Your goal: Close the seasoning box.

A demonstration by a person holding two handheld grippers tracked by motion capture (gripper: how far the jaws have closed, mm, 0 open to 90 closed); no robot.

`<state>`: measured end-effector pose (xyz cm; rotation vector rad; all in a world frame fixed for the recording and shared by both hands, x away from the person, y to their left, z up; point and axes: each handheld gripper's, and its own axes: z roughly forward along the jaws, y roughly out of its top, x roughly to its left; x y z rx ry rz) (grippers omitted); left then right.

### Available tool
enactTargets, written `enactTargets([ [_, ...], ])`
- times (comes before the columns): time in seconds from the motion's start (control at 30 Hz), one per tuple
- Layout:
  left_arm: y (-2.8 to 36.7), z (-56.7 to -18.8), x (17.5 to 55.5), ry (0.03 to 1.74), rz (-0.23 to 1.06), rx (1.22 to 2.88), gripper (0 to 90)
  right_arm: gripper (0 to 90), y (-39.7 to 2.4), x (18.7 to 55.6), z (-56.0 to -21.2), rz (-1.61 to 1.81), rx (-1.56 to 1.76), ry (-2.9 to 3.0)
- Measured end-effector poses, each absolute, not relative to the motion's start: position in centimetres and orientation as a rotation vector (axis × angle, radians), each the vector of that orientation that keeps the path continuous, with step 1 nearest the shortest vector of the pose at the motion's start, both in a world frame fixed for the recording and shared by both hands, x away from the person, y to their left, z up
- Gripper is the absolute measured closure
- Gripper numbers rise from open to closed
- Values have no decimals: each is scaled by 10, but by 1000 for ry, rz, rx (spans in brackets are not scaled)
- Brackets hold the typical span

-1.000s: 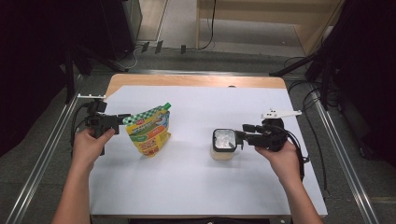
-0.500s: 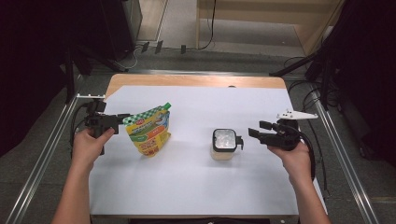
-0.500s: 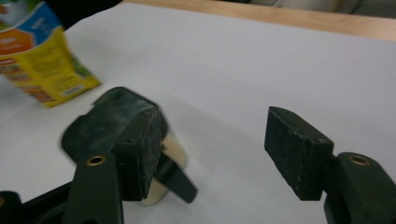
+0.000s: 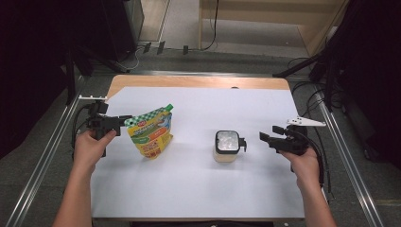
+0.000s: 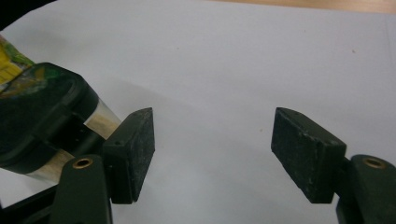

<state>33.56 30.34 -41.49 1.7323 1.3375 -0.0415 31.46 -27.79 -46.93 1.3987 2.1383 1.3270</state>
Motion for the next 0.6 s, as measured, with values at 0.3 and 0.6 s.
enactTargets([
  [0.3,301,-417,337,1342,-61,1732,390,300,-279,316,-480,1314,1423,2131],
  [0.6,304,-417,337,1351,-63,1714,386,274,-273,316,-484,1278,1375,2154],
])
